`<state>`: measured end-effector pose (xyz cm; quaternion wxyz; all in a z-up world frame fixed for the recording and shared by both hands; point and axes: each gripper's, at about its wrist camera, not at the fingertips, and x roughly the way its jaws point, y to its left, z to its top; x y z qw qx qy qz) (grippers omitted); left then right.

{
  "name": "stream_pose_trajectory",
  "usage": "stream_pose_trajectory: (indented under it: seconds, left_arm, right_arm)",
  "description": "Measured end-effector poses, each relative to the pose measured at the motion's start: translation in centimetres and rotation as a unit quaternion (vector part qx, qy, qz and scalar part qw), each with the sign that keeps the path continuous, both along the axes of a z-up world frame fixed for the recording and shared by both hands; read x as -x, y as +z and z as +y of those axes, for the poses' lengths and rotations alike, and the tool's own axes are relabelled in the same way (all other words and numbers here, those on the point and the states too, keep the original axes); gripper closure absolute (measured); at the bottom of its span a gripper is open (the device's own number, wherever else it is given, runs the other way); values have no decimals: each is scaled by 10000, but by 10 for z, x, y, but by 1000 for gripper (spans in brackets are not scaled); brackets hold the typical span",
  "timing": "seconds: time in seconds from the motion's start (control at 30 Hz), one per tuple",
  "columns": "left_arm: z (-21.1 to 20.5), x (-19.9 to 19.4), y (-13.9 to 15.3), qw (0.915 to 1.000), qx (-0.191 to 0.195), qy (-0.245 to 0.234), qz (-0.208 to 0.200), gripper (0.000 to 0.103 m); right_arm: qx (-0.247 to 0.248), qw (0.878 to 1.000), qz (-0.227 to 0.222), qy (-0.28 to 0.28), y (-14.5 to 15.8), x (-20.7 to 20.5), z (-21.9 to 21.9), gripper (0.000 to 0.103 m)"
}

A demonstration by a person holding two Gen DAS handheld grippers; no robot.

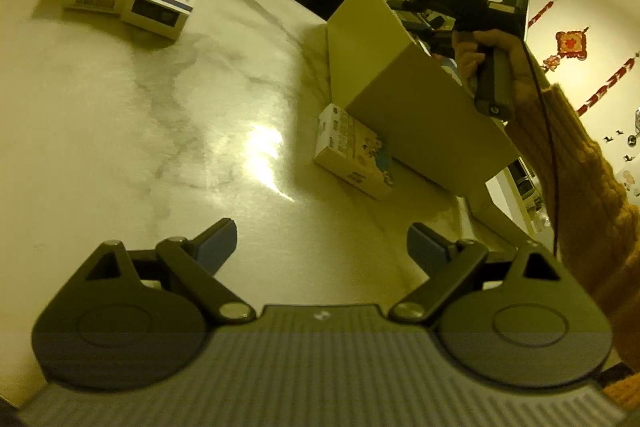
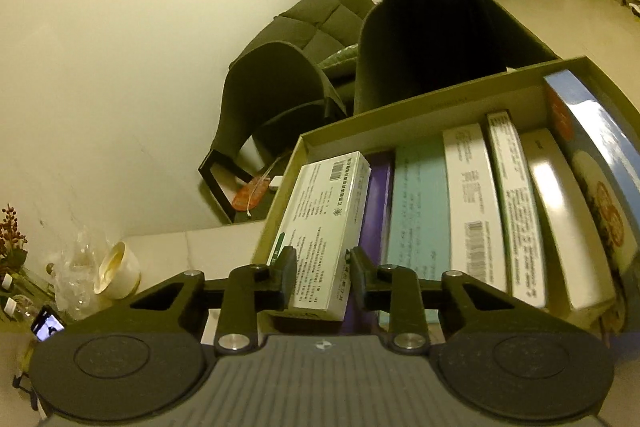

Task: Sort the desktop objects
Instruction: 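Lower the green-and-white box into the tall box and open the right gripper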

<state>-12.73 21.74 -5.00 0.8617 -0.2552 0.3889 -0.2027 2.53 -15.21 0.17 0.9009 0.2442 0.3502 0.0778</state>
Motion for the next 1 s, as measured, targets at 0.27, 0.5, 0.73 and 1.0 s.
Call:
stream_pose_trajectory:
  seconds: [0.27,0.5,0.73,1.0]
  left_arm:
    - [4,-1,1,9999,-42,147,14,10]
    - [16,-1,8,9984,-235,521,-36,9]
    - [35,-7,14,9904,-733,1141,-255,6]
    - [50,-22,15,9760,-1413,1592,-448,2]
  right_arm:
    - [-176,9997,94,-147,-1,-14,-4,71]
    - [-77,9998,12,-207,-2,-21,-2,71]
    - [-438,9984,-16,-352,3,-6,-9,58]
    - [-672,9969,-277,-314,20,39,-20,42]
